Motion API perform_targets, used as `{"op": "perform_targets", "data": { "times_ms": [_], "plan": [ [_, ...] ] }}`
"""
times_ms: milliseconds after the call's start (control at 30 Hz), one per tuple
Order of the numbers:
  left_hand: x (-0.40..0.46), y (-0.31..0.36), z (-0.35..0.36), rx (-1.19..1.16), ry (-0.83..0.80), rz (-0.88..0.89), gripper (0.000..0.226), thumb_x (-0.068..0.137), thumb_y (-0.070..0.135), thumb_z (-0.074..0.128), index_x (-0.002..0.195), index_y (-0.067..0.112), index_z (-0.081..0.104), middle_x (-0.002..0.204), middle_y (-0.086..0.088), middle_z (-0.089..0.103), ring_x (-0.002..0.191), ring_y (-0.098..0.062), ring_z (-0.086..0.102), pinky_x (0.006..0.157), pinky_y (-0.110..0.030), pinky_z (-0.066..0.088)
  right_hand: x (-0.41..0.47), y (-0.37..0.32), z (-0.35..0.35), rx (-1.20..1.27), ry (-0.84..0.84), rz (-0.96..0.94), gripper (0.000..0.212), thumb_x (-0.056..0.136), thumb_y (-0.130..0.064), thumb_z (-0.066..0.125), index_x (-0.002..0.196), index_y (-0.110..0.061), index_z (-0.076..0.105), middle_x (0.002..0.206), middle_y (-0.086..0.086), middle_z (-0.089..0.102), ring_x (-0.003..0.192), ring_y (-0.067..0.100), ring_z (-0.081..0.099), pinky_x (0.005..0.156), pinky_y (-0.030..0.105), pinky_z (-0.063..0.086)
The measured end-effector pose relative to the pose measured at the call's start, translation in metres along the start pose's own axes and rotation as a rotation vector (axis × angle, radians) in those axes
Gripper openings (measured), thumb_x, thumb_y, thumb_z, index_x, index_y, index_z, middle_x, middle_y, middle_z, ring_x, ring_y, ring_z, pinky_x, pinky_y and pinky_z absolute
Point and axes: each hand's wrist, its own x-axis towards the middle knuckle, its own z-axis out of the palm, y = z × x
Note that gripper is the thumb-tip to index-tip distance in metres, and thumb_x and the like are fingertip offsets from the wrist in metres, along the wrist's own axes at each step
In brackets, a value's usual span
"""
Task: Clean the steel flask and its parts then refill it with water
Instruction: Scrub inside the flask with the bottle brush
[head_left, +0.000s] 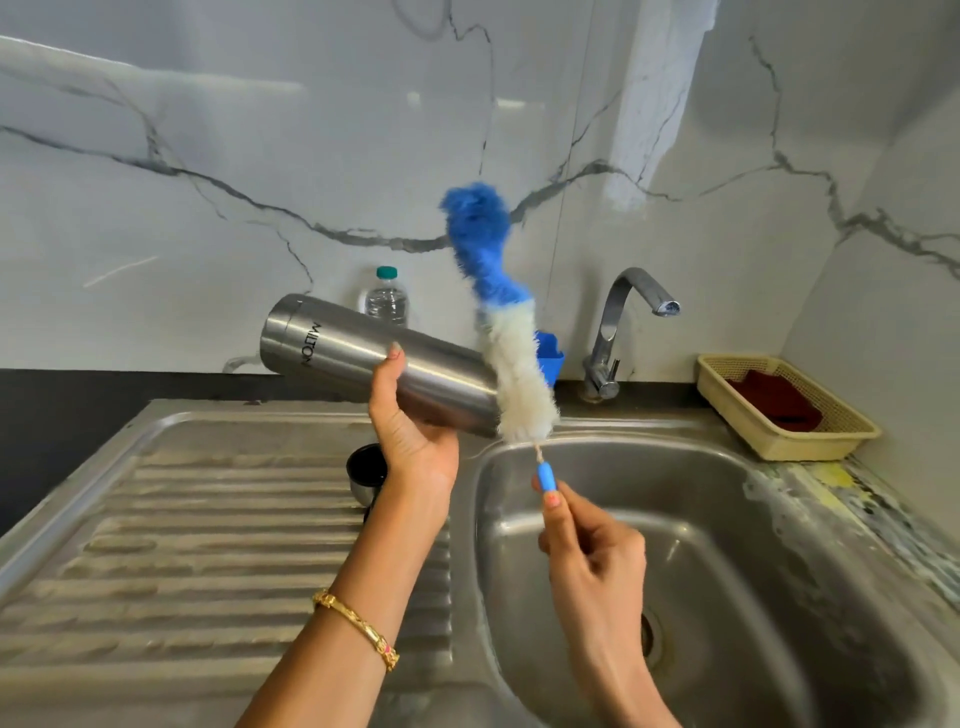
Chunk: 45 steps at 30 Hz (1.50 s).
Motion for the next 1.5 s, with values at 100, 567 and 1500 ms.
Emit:
{"op": "perform_targets", "data": {
  "times_ms": [100, 567, 1500],
  "plan": [
    [-0.004, -0.001, 0.002, 0.018, 0.046, 0.003, 0.055, 0.073, 0.031, 0.068, 0.124, 0.018, 0.055, 0.115, -0.007, 0.063, 0.111, -0.024, 0.059, 0.102, -0.043, 0.043, 0.006, 0.004, 0.003, 0.004, 0.069, 0.001, 0.044, 0.086, -0.034, 0.052, 0.074, 0.008, 0.049, 0.054, 0.0, 0.03, 0.051, 0.012, 0.023, 0.049, 0.028, 0.02],
    [-0.001, -0.001, -0.003, -0.047, 0.072, -0.108, 0.039, 0.082, 0.048, 0.057, 0.112, 0.023, 0.06, 0.12, -0.008, 0.063, 0.112, -0.027, 0.058, 0.099, -0.054, 0.042, 0.004, 0.008, -0.001, -0.098, 0.005, -0.108, 0.028, 0.093, -0.014, 0.053, 0.072, 0.004, 0.059, 0.051, -0.006, 0.03, 0.049, 0.004, 0.024, 0.045, 0.022, 0.021],
    [-0.003, -0.002, 0.003, 0.009, 0.145, -0.026, 0.071, 0.071, 0.027, 0.075, 0.132, 0.016, 0.042, 0.127, -0.012, 0.057, 0.113, -0.026, 0.058, 0.093, -0.046, 0.05, 0.012, -0.003, -0.008, 0.019, -0.026, 0.042, 0.049, 0.09, -0.03, 0.053, 0.078, 0.017, 0.048, 0.056, 0.007, 0.03, 0.053, 0.02, 0.019, 0.05, 0.034, 0.016]
  ]
}}
